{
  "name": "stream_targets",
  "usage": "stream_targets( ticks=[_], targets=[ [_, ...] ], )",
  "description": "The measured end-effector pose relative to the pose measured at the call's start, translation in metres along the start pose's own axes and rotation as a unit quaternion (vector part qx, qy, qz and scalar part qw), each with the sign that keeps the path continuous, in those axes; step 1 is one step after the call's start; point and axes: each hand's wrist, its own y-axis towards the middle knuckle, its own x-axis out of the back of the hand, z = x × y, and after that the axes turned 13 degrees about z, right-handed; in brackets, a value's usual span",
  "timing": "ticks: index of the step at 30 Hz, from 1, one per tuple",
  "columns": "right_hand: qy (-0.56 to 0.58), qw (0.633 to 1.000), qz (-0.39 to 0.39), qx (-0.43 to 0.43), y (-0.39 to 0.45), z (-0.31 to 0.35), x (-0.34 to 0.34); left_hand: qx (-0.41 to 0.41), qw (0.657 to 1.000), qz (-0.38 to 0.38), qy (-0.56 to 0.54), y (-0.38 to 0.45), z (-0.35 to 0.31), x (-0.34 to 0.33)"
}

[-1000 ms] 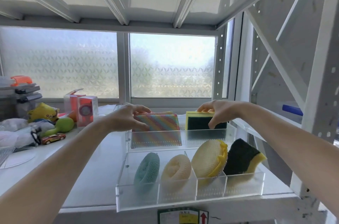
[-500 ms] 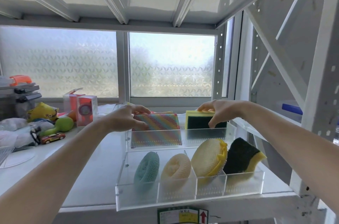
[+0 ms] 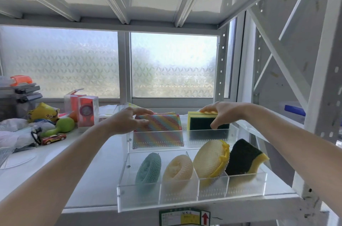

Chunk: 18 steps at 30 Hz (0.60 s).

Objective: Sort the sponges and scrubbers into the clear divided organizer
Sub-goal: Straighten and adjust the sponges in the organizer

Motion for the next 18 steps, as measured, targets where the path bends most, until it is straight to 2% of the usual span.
stream_targets(
  ticks=[11,18],
  targets=[
    [0.021,0.999,-0.023,0.042,-0.0080,0.0025,0.0008,-0.005,1.000,-0.005,-0.023,0.0001,-0.0044,0.0002],
    [0.021,0.999,-0.024,0.035,-0.0061,0.0028,-0.0024,-0.008,1.000,-0.003,-0.020,0.0020,-0.0084,-0.0015]
  ],
)
